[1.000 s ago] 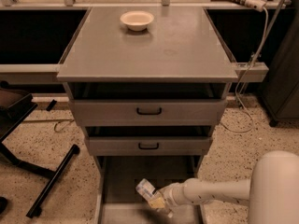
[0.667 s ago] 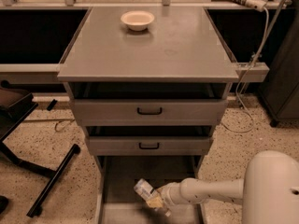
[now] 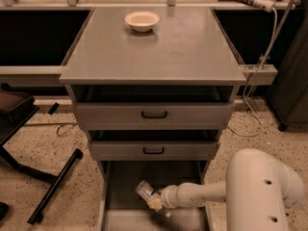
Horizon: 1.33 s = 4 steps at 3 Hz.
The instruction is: Place blue plastic bottle into bottom drawer
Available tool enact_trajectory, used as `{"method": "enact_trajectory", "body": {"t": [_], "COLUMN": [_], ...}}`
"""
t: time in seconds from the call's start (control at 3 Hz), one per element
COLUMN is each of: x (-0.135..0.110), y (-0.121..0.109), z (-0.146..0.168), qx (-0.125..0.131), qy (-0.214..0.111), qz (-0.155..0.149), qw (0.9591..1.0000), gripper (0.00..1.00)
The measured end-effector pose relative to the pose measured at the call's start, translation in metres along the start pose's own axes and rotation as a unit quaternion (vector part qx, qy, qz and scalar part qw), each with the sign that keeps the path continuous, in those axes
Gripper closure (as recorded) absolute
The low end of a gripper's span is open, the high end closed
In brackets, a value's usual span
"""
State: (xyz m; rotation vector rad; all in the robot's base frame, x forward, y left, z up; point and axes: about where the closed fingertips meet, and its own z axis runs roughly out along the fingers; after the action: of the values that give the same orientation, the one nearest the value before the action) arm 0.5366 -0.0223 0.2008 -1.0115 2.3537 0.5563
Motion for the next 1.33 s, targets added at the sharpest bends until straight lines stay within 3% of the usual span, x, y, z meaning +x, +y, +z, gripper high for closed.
{"method": "enact_trajectory", "body": {"t": [0.67,1.33], "x": [0.004,0.032], "y": [-0.008,-0.020], "z": [0.021,0.038], "qx": [0.024,0.021], "qy": [0.016,0.043], "qz": [-0.011,0.011], "qw": [0.9995,0.9988], "gripper": [1.00,1.00]}}
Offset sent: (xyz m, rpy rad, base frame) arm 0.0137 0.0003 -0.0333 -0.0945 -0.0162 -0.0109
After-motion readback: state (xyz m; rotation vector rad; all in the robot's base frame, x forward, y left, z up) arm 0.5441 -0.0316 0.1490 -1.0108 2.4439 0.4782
